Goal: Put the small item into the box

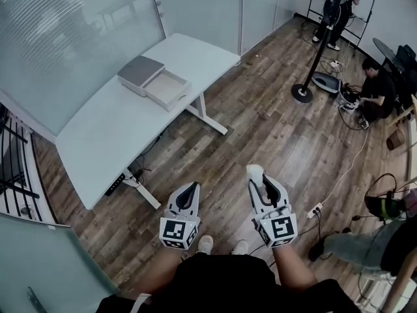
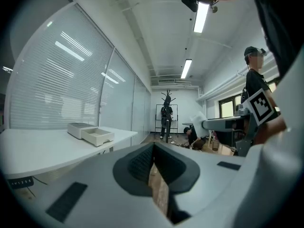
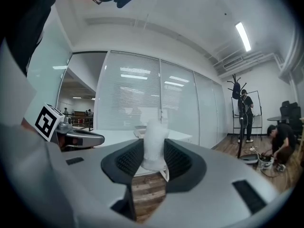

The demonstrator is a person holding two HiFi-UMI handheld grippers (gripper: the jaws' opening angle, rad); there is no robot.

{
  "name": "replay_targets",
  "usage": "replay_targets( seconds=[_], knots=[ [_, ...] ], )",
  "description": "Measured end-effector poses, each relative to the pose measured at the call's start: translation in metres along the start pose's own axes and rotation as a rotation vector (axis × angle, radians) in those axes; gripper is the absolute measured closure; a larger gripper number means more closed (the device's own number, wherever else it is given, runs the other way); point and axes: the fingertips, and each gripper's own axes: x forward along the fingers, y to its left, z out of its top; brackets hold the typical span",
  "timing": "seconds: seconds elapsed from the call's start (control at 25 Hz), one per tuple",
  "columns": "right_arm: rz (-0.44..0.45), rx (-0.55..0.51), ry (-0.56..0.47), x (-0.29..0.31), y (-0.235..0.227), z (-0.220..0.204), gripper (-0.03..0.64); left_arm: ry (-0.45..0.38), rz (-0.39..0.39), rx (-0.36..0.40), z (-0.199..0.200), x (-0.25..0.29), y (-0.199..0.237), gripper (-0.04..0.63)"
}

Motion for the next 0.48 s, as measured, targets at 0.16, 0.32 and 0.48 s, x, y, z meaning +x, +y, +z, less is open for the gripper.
replay_targets(
  seconds=[0.16, 0.32, 0.48],
  knots=[
    [0.037, 0.011, -0.008, -0.004, -0.011, -0.002, 0.474, 0.005, 0.039, -0.004, -0.004, 0.0, -0.008, 0.583],
    [0.097, 0.01, 0.017, -0.007, -0.022, -0.011, 0.474, 0.003, 0.079, -0.021, -0.011, 0.003, -0.02, 0.583],
    [0.108, 0.009, 0.041, 0.005, -0.034, -0.021, 0.474, 0.021, 0.104, -0.034, -0.021, 0.011, -0.018, 0.583]
  ],
)
